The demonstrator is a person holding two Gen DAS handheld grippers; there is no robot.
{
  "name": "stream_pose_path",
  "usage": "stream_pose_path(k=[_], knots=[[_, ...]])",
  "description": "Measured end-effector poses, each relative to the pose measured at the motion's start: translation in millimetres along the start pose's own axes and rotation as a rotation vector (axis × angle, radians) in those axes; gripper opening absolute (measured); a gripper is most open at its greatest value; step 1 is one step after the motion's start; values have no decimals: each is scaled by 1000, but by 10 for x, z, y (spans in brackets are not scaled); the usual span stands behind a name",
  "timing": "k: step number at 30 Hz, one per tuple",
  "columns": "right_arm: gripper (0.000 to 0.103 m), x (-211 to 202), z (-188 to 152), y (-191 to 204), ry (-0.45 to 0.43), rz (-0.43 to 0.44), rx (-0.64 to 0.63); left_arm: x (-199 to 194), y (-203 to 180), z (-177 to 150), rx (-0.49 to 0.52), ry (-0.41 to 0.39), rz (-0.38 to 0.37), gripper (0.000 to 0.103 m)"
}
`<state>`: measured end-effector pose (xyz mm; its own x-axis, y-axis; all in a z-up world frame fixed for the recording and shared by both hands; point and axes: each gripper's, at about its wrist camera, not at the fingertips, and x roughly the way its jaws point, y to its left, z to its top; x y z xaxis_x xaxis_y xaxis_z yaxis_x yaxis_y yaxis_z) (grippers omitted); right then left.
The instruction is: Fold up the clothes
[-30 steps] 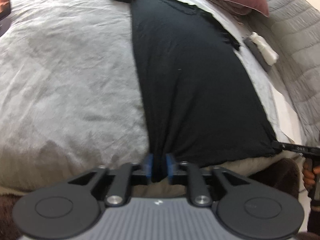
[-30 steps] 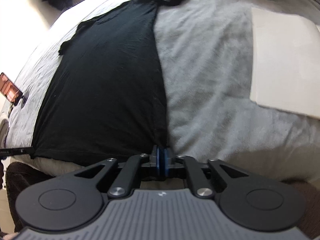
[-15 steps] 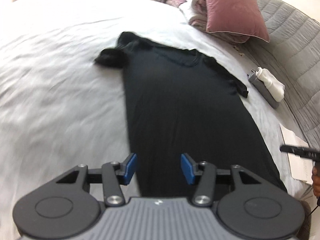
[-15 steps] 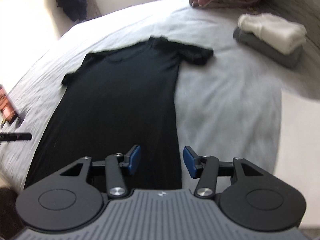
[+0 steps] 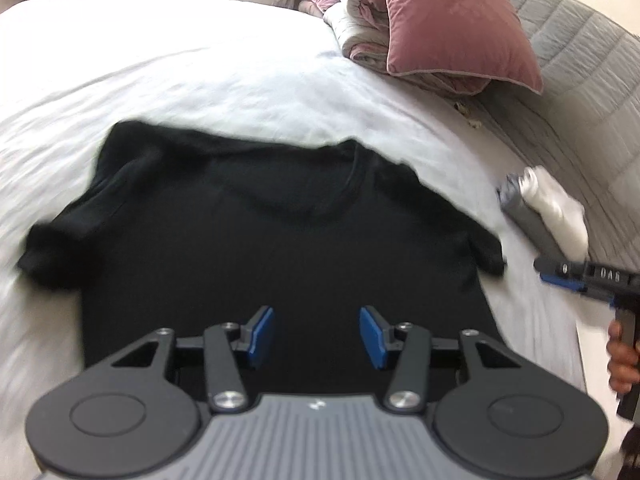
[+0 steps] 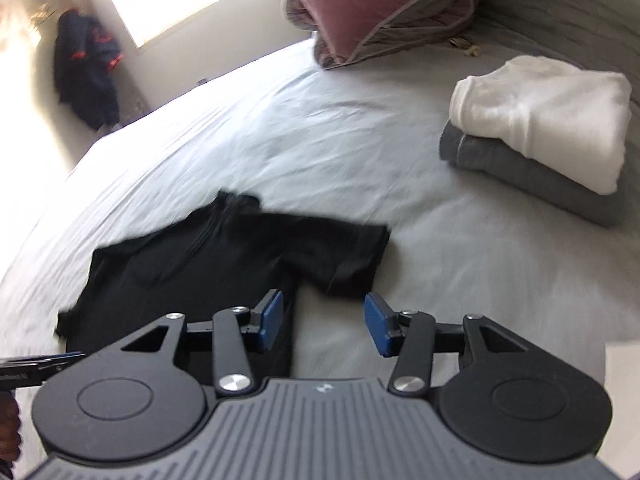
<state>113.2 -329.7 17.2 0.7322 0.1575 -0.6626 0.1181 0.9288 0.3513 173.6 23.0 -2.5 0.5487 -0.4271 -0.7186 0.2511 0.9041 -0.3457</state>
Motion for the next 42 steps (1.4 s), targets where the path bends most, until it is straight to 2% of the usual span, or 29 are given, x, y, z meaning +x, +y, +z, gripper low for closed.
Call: stream_pose_path(k=[7, 13, 16, 20, 25, 28, 29, 30, 31, 33, 36, 38, 40, 42], knots=[[47, 436, 337, -486, -15, 30, 161, 759, -134, 648, -68, -41, 8, 47], [47, 660, 188, -768, -54, 116, 232, 1232, -164, 1003, -136, -56, -14, 43], [37, 753, 202, -895, -53, 166, 256, 1399, -133, 1120, -160, -49, -34, 40], [35, 768, 248, -971, -38, 202, 270, 1589, -101, 1231, -216, -20, -85, 32], [40, 780, 245, -914, -29, 227, 254, 1718, -143, 1270, -243, 4, -150, 24], [37, 844, 220, -844, -34, 246, 232, 1783, -194, 1255, -235, 2, -153, 18], [25, 864, 209, -819, -41, 238, 223, 1796, -207, 1249, -235, -8, -153, 17], [16, 889, 198, -796, -46, 229, 216, 1809, -220, 1243, -235, -19, -154, 11], [11, 917, 190, -779, -46, 219, 212, 1822, -232, 1238, -236, -30, -154, 1], [9, 881, 199, -744, -70, 205, 206, 1814, -236, 1206, -242, -78, -163, 1], [9, 693, 258, -664, -157, 155, 166, 1717, -188, 1102, -282, -226, -215, 1], [8, 547, 295, -575, -218, 86, 111, 1684, -137, 1022, -326, -323, -255, 1], [8, 499, 303, -504, -241, 19, 69, 1743, -125, 983, -339, -345, -252, 1], [8, 560, 289, -459, -237, -39, 39, 1851, -173, 968, -307, -326, -212, 1]])
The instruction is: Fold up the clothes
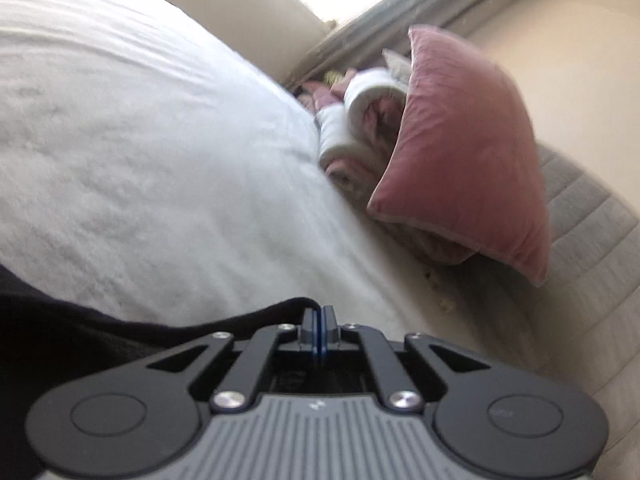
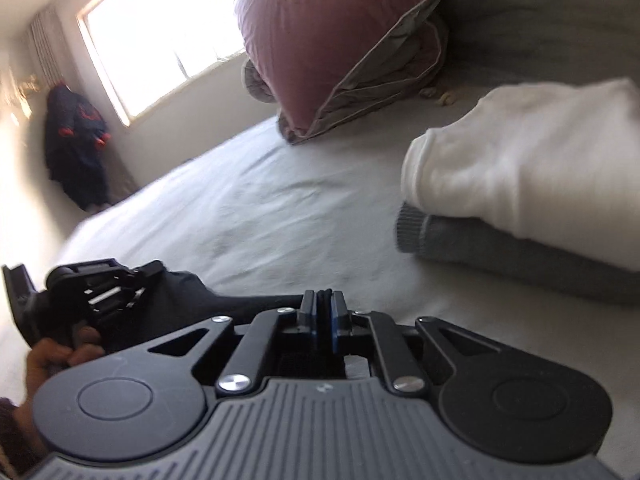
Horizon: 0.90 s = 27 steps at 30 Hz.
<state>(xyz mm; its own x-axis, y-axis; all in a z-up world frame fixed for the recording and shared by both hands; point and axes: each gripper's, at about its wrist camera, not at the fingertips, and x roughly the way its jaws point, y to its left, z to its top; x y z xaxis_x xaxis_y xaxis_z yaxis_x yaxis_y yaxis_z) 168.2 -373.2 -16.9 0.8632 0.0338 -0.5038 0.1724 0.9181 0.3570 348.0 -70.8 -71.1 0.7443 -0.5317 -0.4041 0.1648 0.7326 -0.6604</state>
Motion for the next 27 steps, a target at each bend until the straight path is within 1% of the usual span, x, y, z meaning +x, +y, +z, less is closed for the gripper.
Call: stream_pose_path(k=[3, 6, 8, 9, 11, 12, 13, 15, 16, 17, 18, 19, 20, 21, 23, 25, 27], knots=[[8, 142, -84, -11, 31, -66, -36, 157, -58, -94, 103, 25, 71, 2], [8, 254, -166, -38, 57, -84, -44, 171, -86, -80, 117, 28, 81, 2], [13, 237, -170, -59, 61, -72, -48, 165, -109, -58, 129, 48, 91, 3], [15, 223, -163, -72, 66, -62, -47, 142, -131, -43, 138, 63, 93, 6], [17, 185, -127, -140, 73, -22, 1, 75, -178, -6, 156, 89, 96, 17], [17, 160, -106, -181, 77, 1, 32, 38, -210, 30, 172, 92, 100, 27], [17, 136, -85, -229, 77, 25, 65, 15, -248, 63, 200, 92, 103, 33], [18, 106, -45, -322, 62, 56, 127, 2, -328, 117, 273, 93, 110, 38], [19, 95, -30, -359, 55, 62, 149, -4, -368, 144, 310, 94, 113, 42], [20, 86, -26, -393, 49, 54, 160, -10, -408, 171, 347, 95, 117, 43], [20, 86, -24, -419, 46, 42, 165, -1, -449, 183, 386, 103, 117, 47], [21, 89, -23, -444, 45, 30, 173, 36, -491, 172, 433, 125, 113, 54], [23, 86, -20, -473, 45, 25, 185, 85, -532, 155, 483, 153, 108, 57], [24, 76, -13, -495, 46, 31, 199, 128, -565, 127, 528, 175, 105, 59], [34, 68, -10, -524, 47, 54, 222, 191, -601, 48, 594, 198, 108, 59], [34, 85, -18, -517, 52, 76, 225, 235, -593, -23, 626, 205, 114, 59], [34, 128, -49, -464, 60, 69, 199, 268, -582, -77, 641, 207, 108, 57]])
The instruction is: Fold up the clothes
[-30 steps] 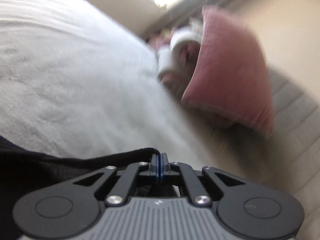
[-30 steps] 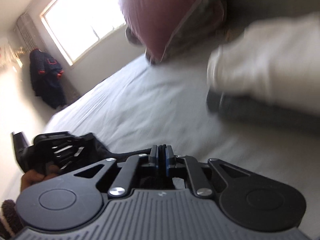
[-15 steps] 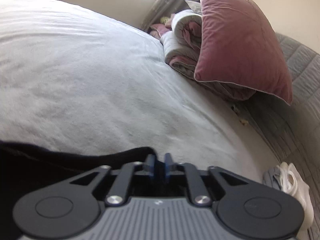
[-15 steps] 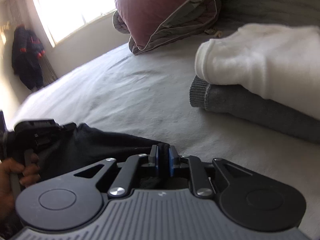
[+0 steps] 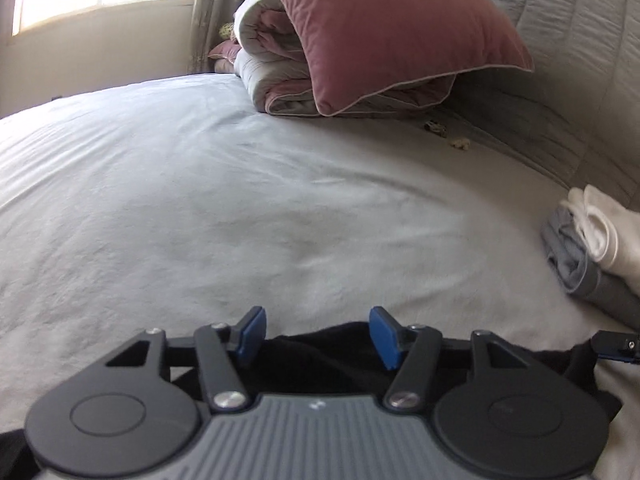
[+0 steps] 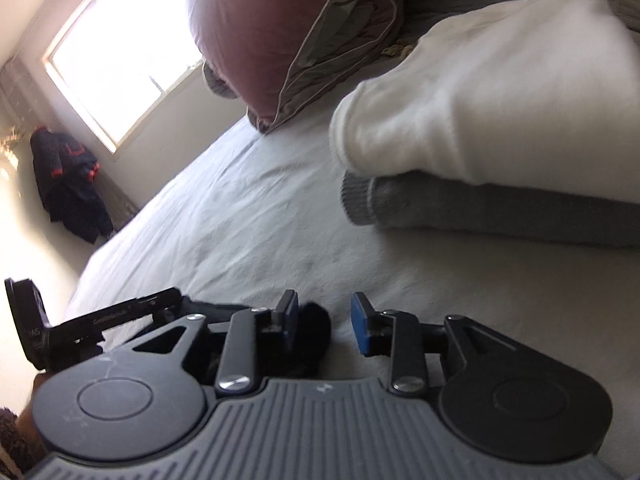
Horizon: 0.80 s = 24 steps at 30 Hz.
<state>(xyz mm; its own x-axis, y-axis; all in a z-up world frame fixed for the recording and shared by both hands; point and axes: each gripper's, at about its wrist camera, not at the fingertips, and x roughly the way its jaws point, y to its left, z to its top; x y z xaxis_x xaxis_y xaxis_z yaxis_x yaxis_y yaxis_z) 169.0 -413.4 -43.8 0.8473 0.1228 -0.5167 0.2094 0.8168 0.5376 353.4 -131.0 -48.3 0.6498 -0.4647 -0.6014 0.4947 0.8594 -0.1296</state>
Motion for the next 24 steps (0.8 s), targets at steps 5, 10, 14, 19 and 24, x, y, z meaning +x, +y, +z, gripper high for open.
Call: stream_pose_path(k=[5, 10, 14, 19, 24], knots=[[35, 44, -68, 114, 12, -22, -95, 27, -121, -76, 64, -8, 12, 39], [34, 22, -157, 356, 164, -38, -376, -22, -215, -71, 139, 11, 22, 16], [41, -86, -145, 361, 211, -6, -406, -56, -157, -29, 136, 35, 8, 24], [43, -135, 36, 11, 69, 93, -95, -53, -63, -3, 52, 26, -48, 34], [38, 14, -33, -72, 28, 29, 11, -39, -16, -16, -44, 6, -98, 37]])
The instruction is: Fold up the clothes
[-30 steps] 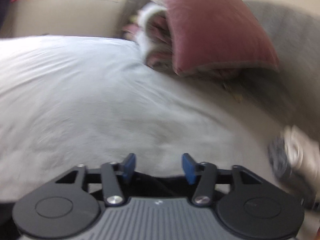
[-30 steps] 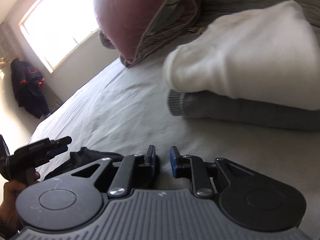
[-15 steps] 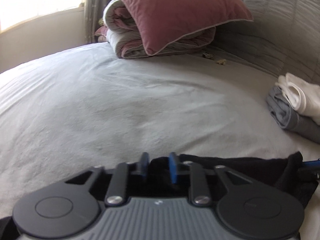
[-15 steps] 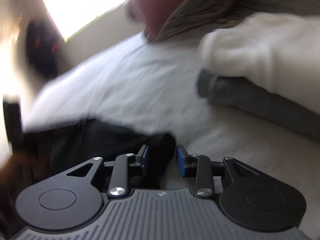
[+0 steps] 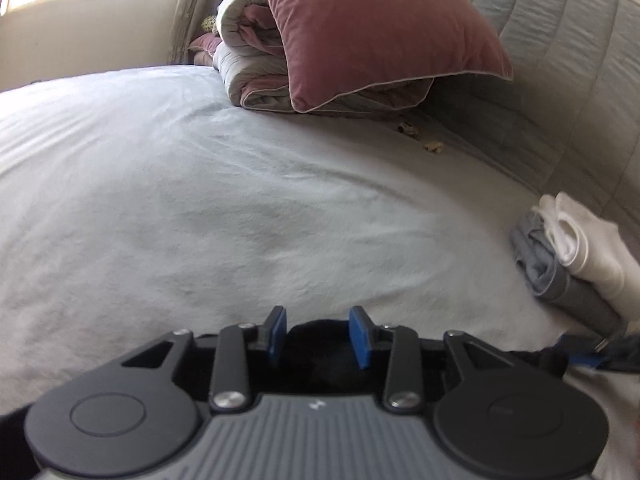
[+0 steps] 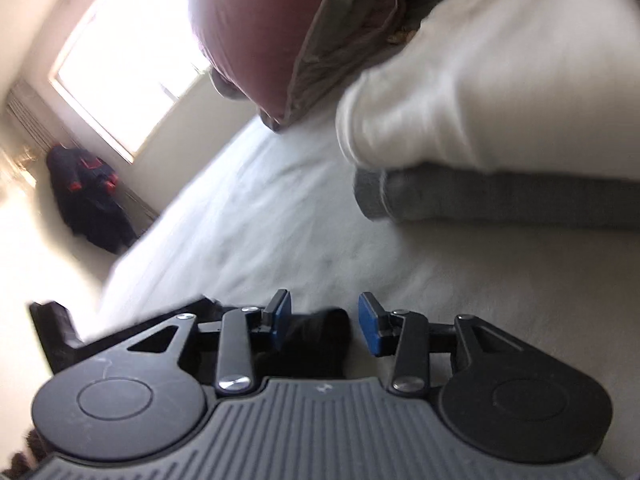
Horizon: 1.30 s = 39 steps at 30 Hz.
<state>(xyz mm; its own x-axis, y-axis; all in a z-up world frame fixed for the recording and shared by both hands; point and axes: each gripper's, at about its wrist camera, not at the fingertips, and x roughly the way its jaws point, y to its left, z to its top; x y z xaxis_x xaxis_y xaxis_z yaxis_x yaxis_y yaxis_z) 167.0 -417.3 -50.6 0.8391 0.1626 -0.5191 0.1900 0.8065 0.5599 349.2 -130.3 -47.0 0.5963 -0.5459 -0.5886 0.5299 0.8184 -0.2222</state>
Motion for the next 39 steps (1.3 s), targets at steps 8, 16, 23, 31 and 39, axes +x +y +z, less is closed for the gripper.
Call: stream_pose_path(k=[8, 16, 23, 31, 39], knots=[[27, -5, -143, 463, 141, -199, -431, -25, -1, -34, 41, 16, 6, 40], [34, -65, 94, 35, 9, 5, -88, -31, 109, -19, -31, 1, -69, 44], [5, 136, -61, 372, 3, -83, -273, -88, -90, -169, 23, -68, -22, 3], [5, 103, -100, 488, -163, -183, -375, 87, -114, -147, -31, -126, 94, 3], [19, 178, 83, 267, -67, -103, -204, 124, -245, -108, 15, -92, 150, 11]])
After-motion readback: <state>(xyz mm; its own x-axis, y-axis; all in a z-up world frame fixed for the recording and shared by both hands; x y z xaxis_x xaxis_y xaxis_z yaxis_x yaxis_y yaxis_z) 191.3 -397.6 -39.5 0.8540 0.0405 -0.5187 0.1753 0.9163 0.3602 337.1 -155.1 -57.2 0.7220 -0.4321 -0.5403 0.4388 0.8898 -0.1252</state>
